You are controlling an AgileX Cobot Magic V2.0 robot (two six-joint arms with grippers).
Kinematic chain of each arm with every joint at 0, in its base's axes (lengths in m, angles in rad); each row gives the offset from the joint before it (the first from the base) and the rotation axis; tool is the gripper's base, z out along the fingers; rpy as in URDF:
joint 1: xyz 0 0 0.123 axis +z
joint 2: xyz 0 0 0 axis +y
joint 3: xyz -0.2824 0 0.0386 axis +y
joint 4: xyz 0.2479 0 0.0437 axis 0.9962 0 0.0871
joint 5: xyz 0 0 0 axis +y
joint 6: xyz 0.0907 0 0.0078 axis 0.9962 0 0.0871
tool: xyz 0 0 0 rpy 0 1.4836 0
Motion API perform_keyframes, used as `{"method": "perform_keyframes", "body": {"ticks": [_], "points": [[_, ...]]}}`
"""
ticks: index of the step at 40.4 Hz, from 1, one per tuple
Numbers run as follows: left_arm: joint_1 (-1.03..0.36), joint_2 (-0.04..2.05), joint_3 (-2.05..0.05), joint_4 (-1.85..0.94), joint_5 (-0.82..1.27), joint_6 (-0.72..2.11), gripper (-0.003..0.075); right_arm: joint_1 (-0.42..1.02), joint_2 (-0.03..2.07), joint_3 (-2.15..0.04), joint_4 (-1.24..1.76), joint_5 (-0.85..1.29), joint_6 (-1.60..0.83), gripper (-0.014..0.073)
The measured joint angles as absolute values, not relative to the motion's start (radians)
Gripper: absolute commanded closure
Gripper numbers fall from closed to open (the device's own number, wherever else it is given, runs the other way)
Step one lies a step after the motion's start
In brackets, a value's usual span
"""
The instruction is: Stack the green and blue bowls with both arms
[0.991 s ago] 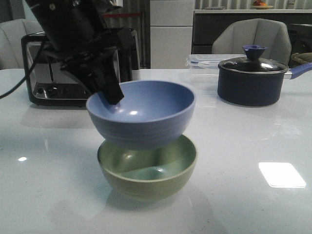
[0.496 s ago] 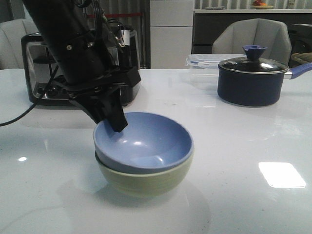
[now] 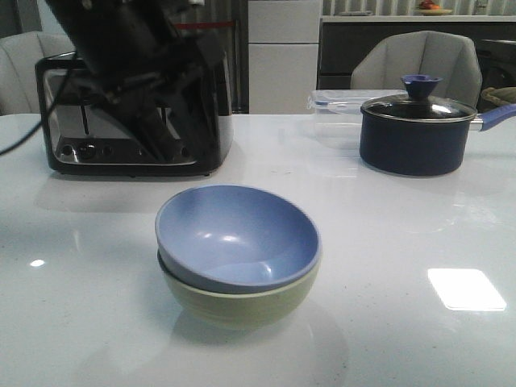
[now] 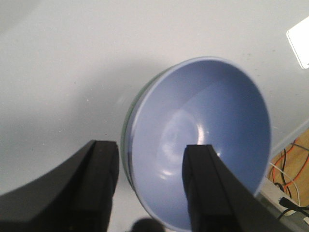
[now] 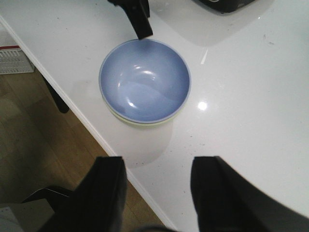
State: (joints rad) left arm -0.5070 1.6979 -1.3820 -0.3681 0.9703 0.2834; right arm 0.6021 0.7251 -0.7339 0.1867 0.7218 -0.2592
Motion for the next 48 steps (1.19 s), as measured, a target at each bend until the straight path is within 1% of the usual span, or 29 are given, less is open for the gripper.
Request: {"method": "perform_keyframes", "body": {"ticks": [10, 18, 23, 26, 32, 37, 42, 46, 48], "points": [[-0.507, 1.393, -1.237, -0.316, 0.966, 0.283, 0.0328, 0.602, 0.725, -0.734, 0.187, 0.711, -0.259, 0.016], [-0.507, 1.118, -1.051, -0.243, 0.926, 0.283, 0.0329, 0.602, 0.725, -0.734, 0.187, 0.707, -0.259, 0.016], [-0.507, 0.959, -0.937, -0.23, 0.862, 0.283, 0.033, 0.602, 0.725, -0.734, 0.187, 0.718, -0.259, 0.016], [-0.507, 0.862, -0.851, -0.217, 0.815, 0.283, 0.0346, 0.602, 0.725, -0.734, 0.187, 0.729, -0.259, 0.016], [-0.507, 0.701, -0.713, -0.19, 0.74, 0.283, 0.0405, 0.6, 0.725, -0.733, 0.187, 0.749, -0.257, 0.016], [-0.507, 0.602, -0.632, -0.161, 0.721, 0.283, 0.0456, 0.572, 0.725, -0.707, 0.187, 0.767, -0.245, 0.016], [-0.507, 0.558, -0.587, -0.153, 0.721, 0.283, 0.0496, 0.551, 0.725, -0.646, 0.185, 0.771, -0.239, 0.016], [-0.507, 0.555, -0.57, -0.152, 0.719, 0.283, 0.0504, 0.548, 0.725, -0.608, 0.185, 0.771, -0.235, 0.0163], [-0.507, 0.554, -0.565, -0.151, 0.719, 0.283, 0.0506, 0.548, 0.725, -0.597, 0.185, 0.771, -0.235, 0.0183]]}}
